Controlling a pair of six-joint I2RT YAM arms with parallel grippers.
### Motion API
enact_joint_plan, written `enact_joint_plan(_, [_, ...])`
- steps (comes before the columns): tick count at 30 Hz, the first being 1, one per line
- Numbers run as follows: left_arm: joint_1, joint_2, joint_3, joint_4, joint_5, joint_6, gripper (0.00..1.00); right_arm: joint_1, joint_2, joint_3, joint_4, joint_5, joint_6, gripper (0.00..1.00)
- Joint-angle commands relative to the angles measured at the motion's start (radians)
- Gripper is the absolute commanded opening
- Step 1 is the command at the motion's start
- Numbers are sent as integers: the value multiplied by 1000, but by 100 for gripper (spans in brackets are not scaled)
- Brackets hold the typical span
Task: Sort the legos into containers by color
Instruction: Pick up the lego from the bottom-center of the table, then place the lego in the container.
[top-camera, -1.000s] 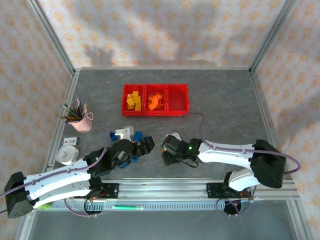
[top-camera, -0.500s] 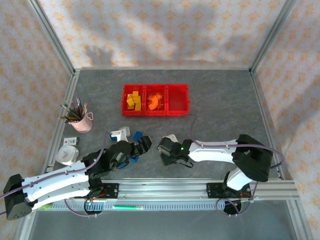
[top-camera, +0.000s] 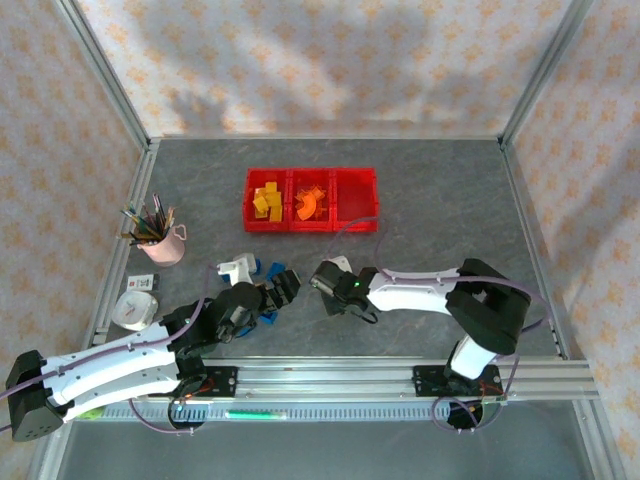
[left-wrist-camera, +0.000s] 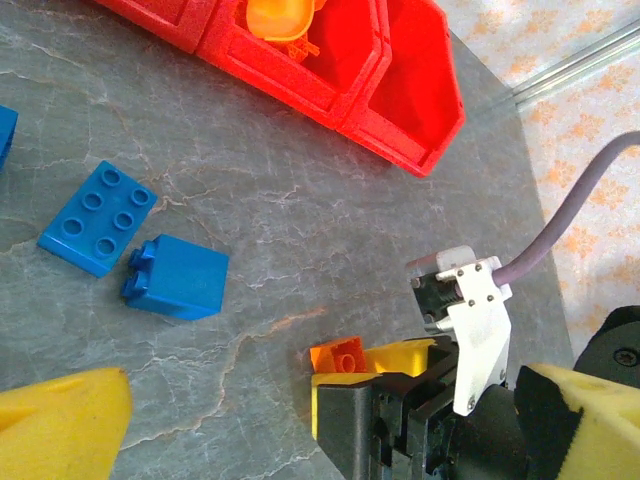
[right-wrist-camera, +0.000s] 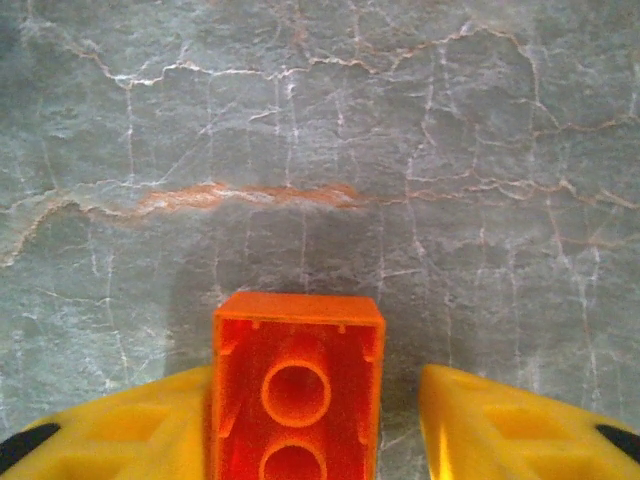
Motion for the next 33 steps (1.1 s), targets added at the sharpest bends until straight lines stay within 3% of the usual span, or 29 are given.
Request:
enact_joint_plan(1, [-8,0,-8,-16,-36,-4,99,-7,17,28,1,17,4,46])
enact_joint_plan(7, [-8,12,12,-17,-49,16,99,-13,-10,50,-4,0,11,34])
enact_joint_plan(16, [45,35,78,-30,-57,86,99,-126,-64,211,-59,-15,-51,32])
enact_joint_plan(33, [357,154,166,57,146,265,99,-346,439,913,-58,48,-181,32])
